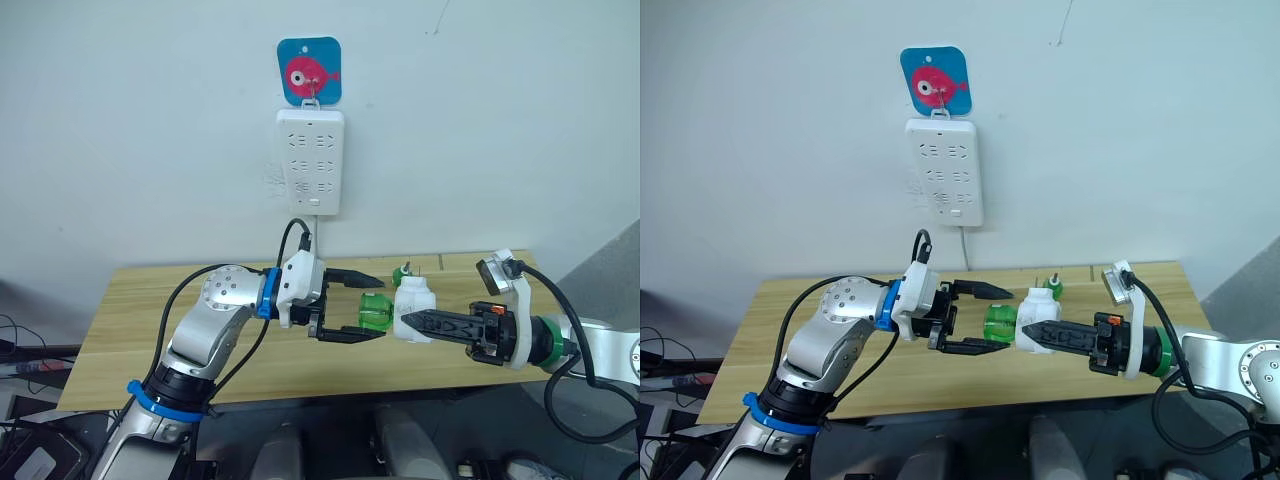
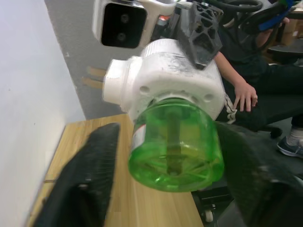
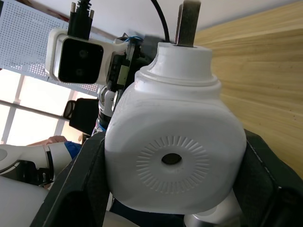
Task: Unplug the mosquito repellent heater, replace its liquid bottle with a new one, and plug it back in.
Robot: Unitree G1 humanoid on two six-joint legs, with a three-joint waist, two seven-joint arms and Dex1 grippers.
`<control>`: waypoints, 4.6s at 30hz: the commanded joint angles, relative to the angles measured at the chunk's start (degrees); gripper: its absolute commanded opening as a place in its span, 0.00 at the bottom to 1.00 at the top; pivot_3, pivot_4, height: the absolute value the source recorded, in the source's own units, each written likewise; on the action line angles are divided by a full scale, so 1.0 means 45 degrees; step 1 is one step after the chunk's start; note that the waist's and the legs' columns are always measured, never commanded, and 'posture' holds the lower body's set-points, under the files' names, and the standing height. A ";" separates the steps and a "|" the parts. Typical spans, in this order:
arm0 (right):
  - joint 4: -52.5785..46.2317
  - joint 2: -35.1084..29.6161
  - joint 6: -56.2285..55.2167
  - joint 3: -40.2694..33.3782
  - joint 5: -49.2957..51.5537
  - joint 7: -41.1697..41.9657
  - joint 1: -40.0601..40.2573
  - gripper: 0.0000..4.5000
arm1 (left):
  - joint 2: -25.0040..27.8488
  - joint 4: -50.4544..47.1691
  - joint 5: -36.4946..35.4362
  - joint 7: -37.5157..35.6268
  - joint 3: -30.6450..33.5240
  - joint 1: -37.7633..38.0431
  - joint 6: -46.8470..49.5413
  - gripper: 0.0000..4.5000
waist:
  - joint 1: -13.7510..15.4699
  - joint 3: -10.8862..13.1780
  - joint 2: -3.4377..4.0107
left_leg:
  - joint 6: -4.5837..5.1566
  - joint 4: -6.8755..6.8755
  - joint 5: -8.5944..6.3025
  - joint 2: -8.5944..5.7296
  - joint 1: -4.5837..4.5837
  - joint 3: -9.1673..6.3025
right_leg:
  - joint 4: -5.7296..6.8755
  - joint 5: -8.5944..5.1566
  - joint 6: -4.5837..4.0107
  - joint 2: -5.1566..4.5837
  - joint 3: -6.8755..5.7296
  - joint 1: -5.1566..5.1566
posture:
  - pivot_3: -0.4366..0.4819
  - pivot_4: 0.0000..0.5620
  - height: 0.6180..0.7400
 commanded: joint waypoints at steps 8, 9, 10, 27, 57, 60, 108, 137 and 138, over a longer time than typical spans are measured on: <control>-0.0602 -0.0091 -0.0102 -0.0172 0.0344 0.0223 -0.0038 0.67 | -0.0110 -0.0078 0.0323 -0.0056 -0.0256 0.0003 -0.0705 0.50 | -0.0001 0.0000 0.0000 | 0.0000 0.0000 0.0000 0.0000 -0.0001 0.0000 | 0.0000 0.0000 0.0000 0.0000 0.0000 0.0001 | 0.30 0.24 0.94; -0.0614 -0.0086 -0.0107 -0.0197 0.0344 0.0267 -0.0020 0.67 | -0.0125 -0.0035 0.0323 -0.0043 -0.0249 -0.0005 -0.0718 0.50 | -0.0001 0.0000 0.0000 | 0.0000 0.0000 0.0000 0.0000 0.0000 0.0000 | 0.0000 0.0000 0.0001 0.0000 0.0000 0.0000 | 0.30 0.24 0.94; -0.0618 -0.0079 -0.0116 -0.0231 0.0344 0.0311 0.0005 0.67 | -0.0137 0.0008 0.0332 -0.0035 -0.0248 -0.0012 -0.0749 0.50 | -0.0001 0.0000 0.0000 | 0.0000 0.0000 0.0000 0.0000 0.0000 0.0000 | 0.0000 0.0000 0.0000 0.0000 -0.0001 0.0000 | 0.30 0.24 0.94; -0.1298 -0.2681 0.0281 -0.5309 -0.4965 0.3952 0.3485 0.78 | 0.0132 0.0888 0.0037 -0.0423 0.0077 0.0313 -0.1037 0.50 | -0.0031 -0.0068 0.0037 | 0.0000 0.0000 0.0000 0.0001 0.0018 0.0040 | 0.0004 -0.0019 0.0032 0.0006 0.0039 0.0003 | 0.27 0.25 0.94; 0.0276 -0.0490 0.1659 0.0892 -0.4241 0.2534 -0.4457 0.00 | -0.0299 0.0699 0.0020 -0.0799 0.0033 0.0509 -0.2476 0.50 | -0.0287 -0.0070 0.0034 | 0.0006 -0.0007 -0.0005 0.0025 0.0031 0.0195 | -0.0038 0.0040 0.0078 0.0055 0.0257 -0.0041 | 0.30 0.26 0.94; 0.0501 -0.0274 0.1848 0.0932 -0.4576 0.2612 -0.4565 0.00 | -0.0316 0.0643 0.0023 -0.0808 0.0048 0.0492 -0.2536 0.50 | -0.0289 -0.0070 0.0034 | 0.0006 -0.0007 -0.0005 0.0025 0.0030 0.0194 | -0.0035 0.0041 0.0078 0.0056 0.0256 -0.0043 | 0.30 0.26 0.94; 0.0054 -0.0427 0.2252 -0.2727 -0.3427 0.1215 -0.3915 0.36 | -0.0630 0.1628 0.0875 0.0574 0.0552 0.0665 -0.3938 0.50 | -0.0239 -0.0069 0.0033 | 0.0008 -0.0012 -0.0007 0.0026 0.0014 0.0188 | -0.0052 0.0043 0.0077 0.0056 0.0249 -0.0044 | 0.30 0.27 0.94; -0.5419 0.8346 -0.7250 0.0445 -0.5199 -1.0868 0.0945 1.00 | -0.4180 0.1286 0.0007 0.5848 0.1194 0.0512 -0.0355 0.50 | -0.0877 -0.0102 0.0025 | 0.0005 -0.0028 -0.0007 0.0017 0.0021 0.0184 | -0.0072 0.0046 0.0121 0.0084 0.0309 -0.0037 | 0.19 0.27 0.94; -0.5333 0.8463 -0.7320 0.0542 -0.5174 -1.0979 0.0815 1.00 | -0.4193 0.1278 0.0019 0.5856 0.1165 0.0525 -0.0365 0.50 | -0.0904 -0.0102 0.0025 | 0.0006 -0.0028 -0.0007 0.0016 0.0017 0.0186 | -0.0077 0.0046 0.0121 0.0085 0.0311 -0.0038 | 0.19 0.27 0.94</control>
